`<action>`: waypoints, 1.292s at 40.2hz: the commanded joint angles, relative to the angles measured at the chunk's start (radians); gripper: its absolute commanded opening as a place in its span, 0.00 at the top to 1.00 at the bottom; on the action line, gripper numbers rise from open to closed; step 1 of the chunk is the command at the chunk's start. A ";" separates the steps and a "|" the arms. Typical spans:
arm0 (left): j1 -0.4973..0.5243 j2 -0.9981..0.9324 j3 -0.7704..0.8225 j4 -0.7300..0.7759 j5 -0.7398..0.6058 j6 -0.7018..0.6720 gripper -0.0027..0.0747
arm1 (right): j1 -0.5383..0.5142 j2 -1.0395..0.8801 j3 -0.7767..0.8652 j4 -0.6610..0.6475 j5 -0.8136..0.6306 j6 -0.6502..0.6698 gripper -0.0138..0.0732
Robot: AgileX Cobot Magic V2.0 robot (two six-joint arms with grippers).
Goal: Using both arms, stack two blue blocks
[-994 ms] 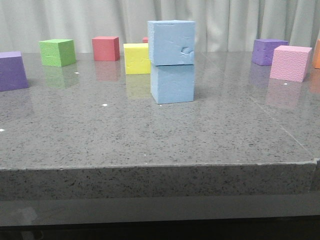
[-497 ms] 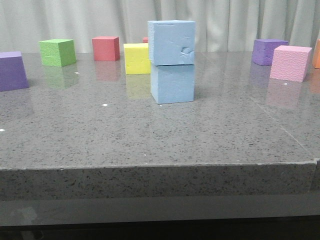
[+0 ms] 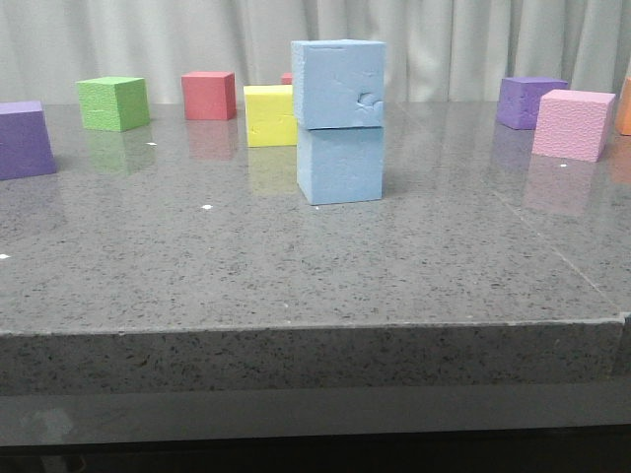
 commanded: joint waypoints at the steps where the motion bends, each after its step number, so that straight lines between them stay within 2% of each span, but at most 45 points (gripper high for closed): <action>1: -0.001 -0.018 0.001 -0.004 -0.085 -0.009 0.99 | -0.052 -0.073 0.056 -0.005 -0.133 -0.004 0.92; 12: -0.001 -0.018 0.001 -0.004 -0.085 -0.009 0.99 | -0.223 -0.404 0.465 -0.006 -0.539 -0.004 0.92; 17: -0.001 -0.018 0.001 -0.004 -0.085 -0.009 0.99 | -0.272 -0.517 0.602 -0.006 -0.610 -0.004 0.92; 27: -0.001 -0.018 0.001 -0.004 -0.085 -0.009 0.99 | -0.320 -0.643 0.764 -0.005 -0.707 -0.001 0.92; 44: -0.001 -0.018 0.001 -0.004 -0.085 -0.009 0.99 | -0.319 -0.641 0.760 -0.004 -0.671 0.001 0.92; 47: -0.001 -0.018 0.001 -0.004 -0.085 -0.009 0.99 | -0.319 -0.641 0.760 0.003 -0.674 0.028 0.92; 52: -0.001 -0.018 0.001 -0.004 -0.085 -0.009 0.99 | -0.319 -0.641 0.760 -0.045 -0.682 0.161 0.92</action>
